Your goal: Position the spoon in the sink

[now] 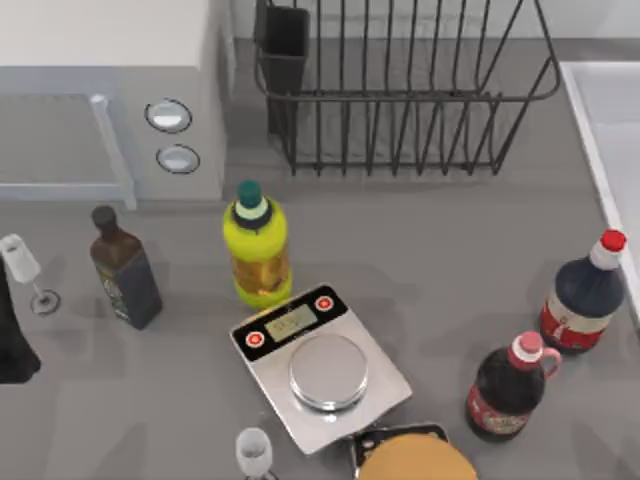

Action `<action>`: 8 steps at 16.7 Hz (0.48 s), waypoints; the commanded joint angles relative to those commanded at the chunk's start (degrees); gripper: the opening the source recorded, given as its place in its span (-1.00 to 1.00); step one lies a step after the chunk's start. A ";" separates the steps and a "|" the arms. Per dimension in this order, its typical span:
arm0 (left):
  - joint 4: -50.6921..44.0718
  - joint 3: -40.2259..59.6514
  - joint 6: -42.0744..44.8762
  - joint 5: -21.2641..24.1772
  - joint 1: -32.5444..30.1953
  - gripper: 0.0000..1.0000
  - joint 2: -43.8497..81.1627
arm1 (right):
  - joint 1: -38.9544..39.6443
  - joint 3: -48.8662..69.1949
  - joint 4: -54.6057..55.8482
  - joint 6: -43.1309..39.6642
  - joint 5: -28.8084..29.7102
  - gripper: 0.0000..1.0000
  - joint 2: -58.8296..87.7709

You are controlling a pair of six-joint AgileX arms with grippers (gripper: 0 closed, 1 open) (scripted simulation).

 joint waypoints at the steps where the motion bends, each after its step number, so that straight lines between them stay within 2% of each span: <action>1: 0.00 0.00 0.00 0.00 0.00 1.00 0.00 | 0.00 0.00 0.00 0.00 0.00 1.00 0.00; 4: 0.00 0.00 0.00 0.00 0.00 1.00 0.00 | -0.90 1.77 -1.92 -0.91 0.02 1.00 1.98; 8: 0.00 0.00 0.00 0.00 0.00 1.00 0.00 | -5.12 10.05 -11.86 -5.17 -0.08 1.00 13.09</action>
